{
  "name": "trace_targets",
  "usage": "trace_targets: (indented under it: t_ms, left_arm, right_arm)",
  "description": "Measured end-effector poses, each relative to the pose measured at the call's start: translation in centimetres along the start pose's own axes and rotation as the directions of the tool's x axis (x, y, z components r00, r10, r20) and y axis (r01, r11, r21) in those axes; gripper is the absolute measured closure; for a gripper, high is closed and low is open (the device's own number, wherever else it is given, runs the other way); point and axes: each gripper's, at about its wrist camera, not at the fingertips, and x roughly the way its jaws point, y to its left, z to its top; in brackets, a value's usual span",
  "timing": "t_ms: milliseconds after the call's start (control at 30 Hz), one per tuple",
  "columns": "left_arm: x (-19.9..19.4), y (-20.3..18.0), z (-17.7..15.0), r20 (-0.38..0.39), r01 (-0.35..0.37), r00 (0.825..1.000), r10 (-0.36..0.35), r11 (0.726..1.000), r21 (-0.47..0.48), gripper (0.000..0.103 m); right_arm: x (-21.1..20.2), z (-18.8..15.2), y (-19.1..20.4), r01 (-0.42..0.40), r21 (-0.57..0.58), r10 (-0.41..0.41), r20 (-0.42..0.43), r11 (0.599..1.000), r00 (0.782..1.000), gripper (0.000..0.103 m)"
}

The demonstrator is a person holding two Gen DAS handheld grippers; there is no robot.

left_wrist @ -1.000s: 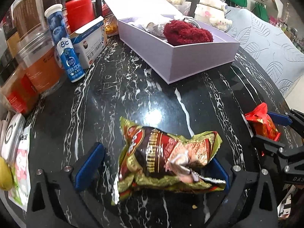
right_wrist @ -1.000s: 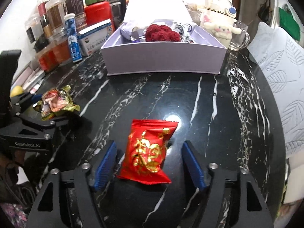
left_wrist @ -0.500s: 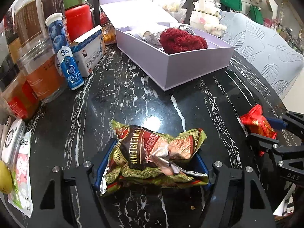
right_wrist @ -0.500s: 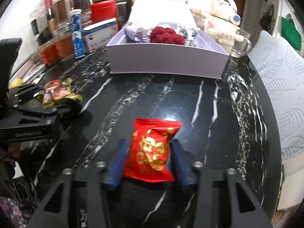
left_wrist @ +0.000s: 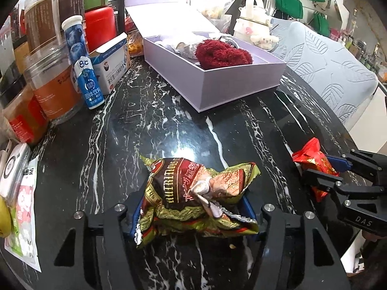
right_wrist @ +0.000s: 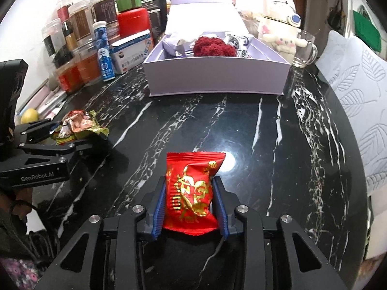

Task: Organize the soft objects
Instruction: 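Lift and carry the red packet and snack bag in both grippers over the lavender box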

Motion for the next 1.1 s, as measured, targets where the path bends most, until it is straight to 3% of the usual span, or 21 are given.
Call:
trace_targets:
  t_ms: [567,1100]
  left_arm:
    - [-4.6,-1.6,1.3,0.11,0.042,0.993,-0.044,0.999,0.024,0.041]
    - [-7.6,-2.1,7.3,0.268,0.035,0.962,-0.047,0.998,0.05,0.04]
  right_arm:
    - [-3.1,-0.4,0.4,-0.06,0.006,0.059,0.074,0.998,0.996,0.068]
    - [-7.0,6.3,-2.2,-0.059,-0.012,0.06,0.223,0.998,0.973,0.068]
